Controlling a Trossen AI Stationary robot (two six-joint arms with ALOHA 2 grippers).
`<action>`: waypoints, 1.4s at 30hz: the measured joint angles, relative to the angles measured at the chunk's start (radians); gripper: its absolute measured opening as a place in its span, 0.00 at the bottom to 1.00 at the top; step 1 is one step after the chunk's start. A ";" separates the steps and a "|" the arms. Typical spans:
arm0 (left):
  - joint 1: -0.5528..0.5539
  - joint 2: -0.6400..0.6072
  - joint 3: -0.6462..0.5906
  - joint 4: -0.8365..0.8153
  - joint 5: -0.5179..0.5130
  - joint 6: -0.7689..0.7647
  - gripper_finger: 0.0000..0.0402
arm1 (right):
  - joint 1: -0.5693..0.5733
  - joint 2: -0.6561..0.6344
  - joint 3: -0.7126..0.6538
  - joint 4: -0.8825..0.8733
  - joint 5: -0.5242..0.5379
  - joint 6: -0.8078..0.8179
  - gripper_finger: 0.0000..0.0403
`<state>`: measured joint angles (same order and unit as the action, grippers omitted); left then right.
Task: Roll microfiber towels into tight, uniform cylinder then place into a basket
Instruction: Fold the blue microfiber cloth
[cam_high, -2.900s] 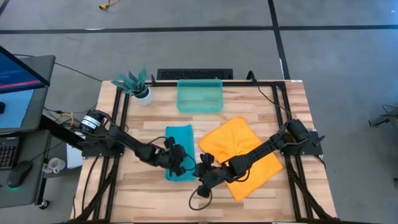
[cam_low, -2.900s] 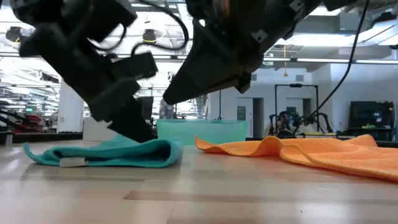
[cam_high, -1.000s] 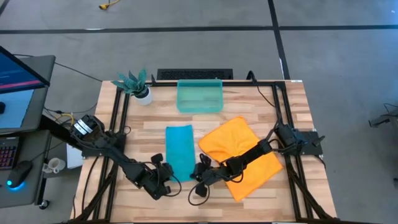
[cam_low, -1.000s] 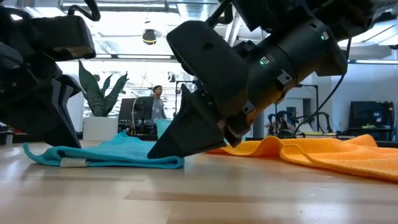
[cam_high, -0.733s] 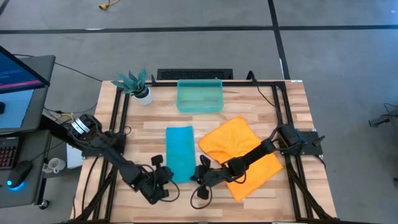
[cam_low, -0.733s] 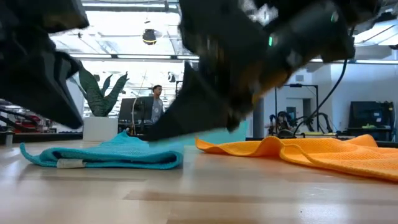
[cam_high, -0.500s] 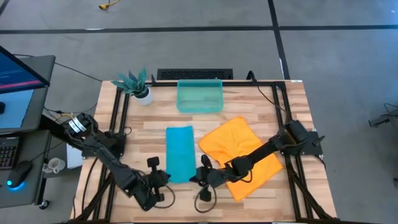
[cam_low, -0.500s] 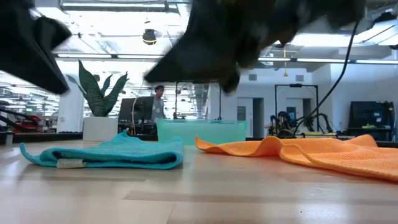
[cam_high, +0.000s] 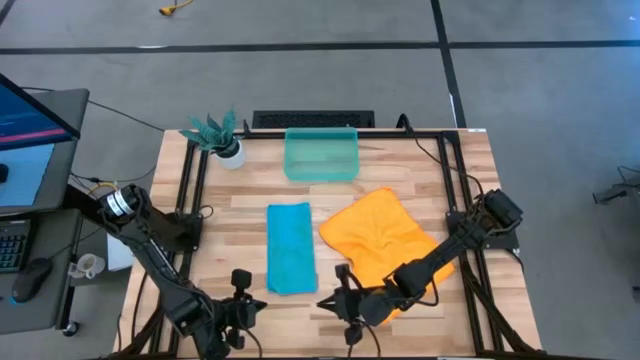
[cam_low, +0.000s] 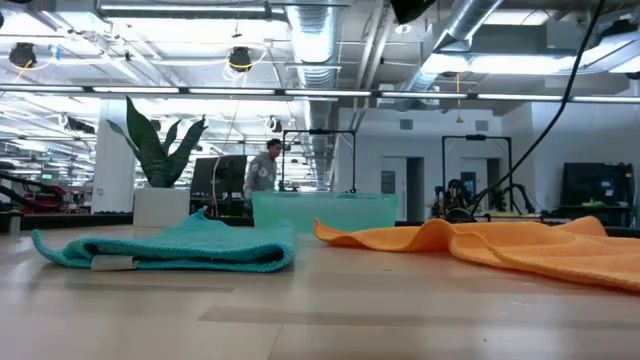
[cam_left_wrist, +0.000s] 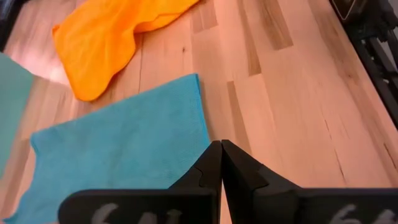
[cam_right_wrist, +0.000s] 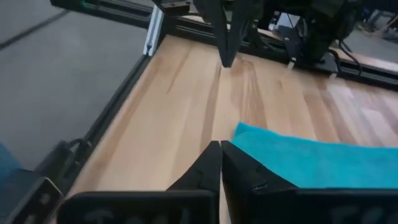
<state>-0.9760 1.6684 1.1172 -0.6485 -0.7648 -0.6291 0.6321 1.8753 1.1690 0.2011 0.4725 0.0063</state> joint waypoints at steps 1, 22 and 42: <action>0.001 0.001 0.000 0.000 0.003 0.001 0.00 | -0.003 0.004 0.000 -0.005 0.001 -0.006 0.11; 0.058 0.119 -0.008 0.063 0.105 0.024 0.49 | -0.089 0.191 0.023 0.036 -0.108 0.021 0.52; 0.144 0.280 -0.006 0.020 0.062 0.034 0.47 | -0.135 0.241 0.036 -0.047 -0.129 0.027 0.50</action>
<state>-0.8324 1.9480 1.1107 -0.6284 -0.7029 -0.5950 0.4968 2.1166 1.2049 0.1541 0.3433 0.0338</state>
